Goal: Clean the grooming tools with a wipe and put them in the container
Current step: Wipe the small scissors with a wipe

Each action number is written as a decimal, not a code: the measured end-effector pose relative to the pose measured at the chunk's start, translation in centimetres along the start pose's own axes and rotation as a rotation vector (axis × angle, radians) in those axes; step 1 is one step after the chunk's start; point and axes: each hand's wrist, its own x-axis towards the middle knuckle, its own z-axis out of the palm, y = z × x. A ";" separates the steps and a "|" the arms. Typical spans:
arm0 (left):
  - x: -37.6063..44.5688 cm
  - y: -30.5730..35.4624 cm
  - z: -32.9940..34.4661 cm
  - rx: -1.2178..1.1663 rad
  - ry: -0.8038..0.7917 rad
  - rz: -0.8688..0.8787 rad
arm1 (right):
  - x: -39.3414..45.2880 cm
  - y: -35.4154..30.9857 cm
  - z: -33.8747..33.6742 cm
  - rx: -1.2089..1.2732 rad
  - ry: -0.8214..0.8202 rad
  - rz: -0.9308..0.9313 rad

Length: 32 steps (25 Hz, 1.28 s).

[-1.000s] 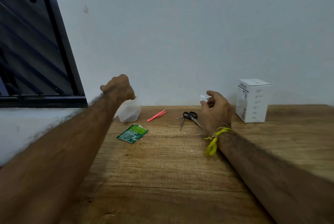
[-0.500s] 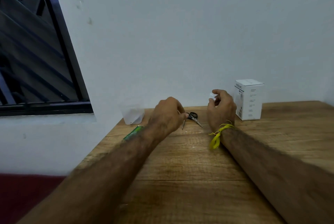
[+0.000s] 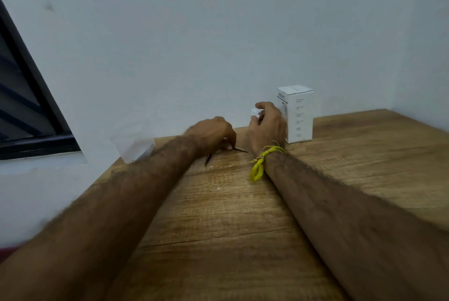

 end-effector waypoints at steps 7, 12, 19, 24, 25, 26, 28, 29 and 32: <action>0.2 0.2 0.2 0.366 0.264 0.088 | 0.4 0.4 0.1 0.058 0.113 0.027; -3.6 2.2 -2.1 -0.946 0.654 -0.545 | 0.9 0.9 0.3 0.175 0.046 0.160; -11.0 6.8 1.2 -1.562 0.529 -0.649 | -1.0 0.0 -1.1 0.783 -0.414 0.501; -11.1 5.7 1.5 -1.615 0.506 -0.613 | -2.1 -0.9 -2.4 0.818 -0.524 0.554; -11.2 5.5 1.5 -1.634 0.490 -0.592 | -2.3 -1.2 -2.5 0.805 -0.531 0.559; -11.3 5.4 1.6 -1.644 0.476 -0.578 | -2.5 -1.5 -2.6 0.783 -0.537 0.562; -11.1 5.3 1.7 -1.640 0.451 -0.564 | -3.1 -1.8 -3.5 0.729 -0.563 0.545; -11.1 5.4 1.9 -1.642 0.447 -0.559 | -3.5 -1.8 -4.0 0.694 -0.585 0.525; -10.9 5.6 2.2 -1.644 0.429 -0.528 | -4.8 -2.1 -5.4 0.575 -0.555 0.405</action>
